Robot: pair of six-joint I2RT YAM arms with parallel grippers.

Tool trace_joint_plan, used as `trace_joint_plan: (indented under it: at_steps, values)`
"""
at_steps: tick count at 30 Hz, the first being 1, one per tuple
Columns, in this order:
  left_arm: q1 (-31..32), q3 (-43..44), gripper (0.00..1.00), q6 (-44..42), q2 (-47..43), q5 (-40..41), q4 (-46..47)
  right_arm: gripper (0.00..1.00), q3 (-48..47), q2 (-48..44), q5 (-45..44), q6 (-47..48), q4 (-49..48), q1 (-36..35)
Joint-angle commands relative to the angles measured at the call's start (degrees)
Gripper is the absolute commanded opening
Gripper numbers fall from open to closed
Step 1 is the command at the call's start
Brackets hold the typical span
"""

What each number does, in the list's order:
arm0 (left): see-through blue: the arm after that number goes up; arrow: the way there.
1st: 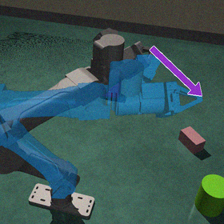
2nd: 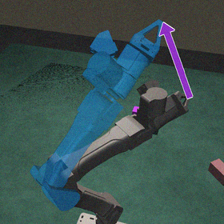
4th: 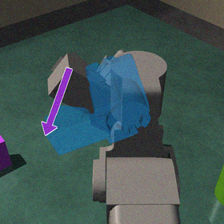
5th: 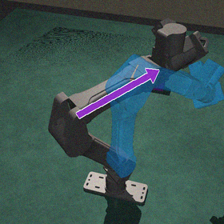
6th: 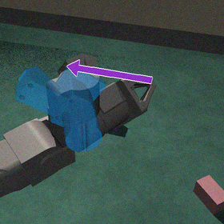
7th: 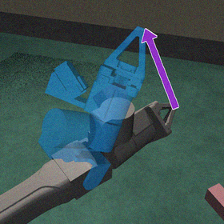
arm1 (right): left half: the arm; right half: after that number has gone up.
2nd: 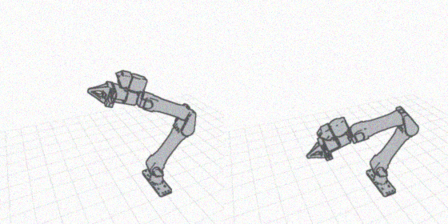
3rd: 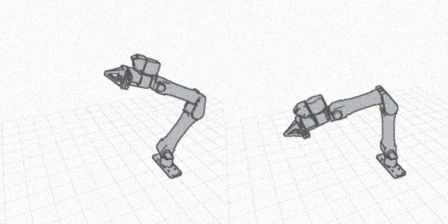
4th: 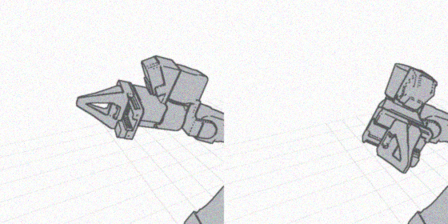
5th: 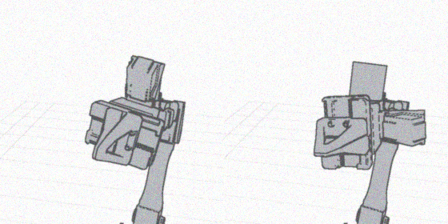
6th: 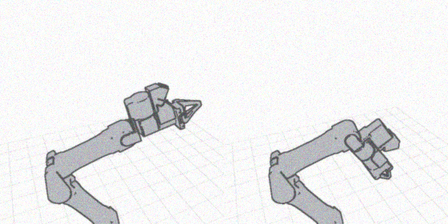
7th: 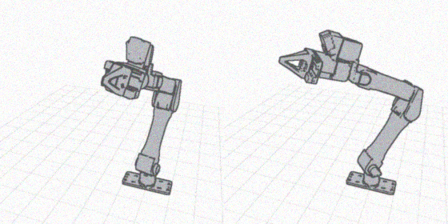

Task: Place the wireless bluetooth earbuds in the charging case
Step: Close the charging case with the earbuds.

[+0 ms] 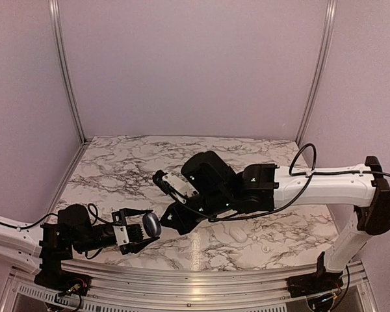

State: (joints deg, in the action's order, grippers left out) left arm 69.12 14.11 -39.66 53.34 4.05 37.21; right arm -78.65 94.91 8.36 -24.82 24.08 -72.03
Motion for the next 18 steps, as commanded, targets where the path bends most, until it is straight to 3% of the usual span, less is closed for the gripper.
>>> trace_joint_plan:
  at_steps: [1,8,15,18]
  values:
    - [0.1,1.3,0.2,0.0,0.4,1.2,1.1,0.06,-0.1,-1.5,7.5,0.3,-5.9,-1.5]
    - [0.0,2.4,0.22,2.4,1.8,4.2,1.0,0.06,-0.6,-3.7,1.5,0.8,-2.7,-1.7]
    - [-3.6,7.3,0.23,8.1,7.5,6.5,-2.9,0.1,3.0,-11.9,-20.0,-2.6,3.8,-1.7]
    - [-8.0,9.4,0.28,13.0,10.6,5.2,-5.1,0.11,6.5,-14.4,-24.0,-4.6,4.6,-1.0]
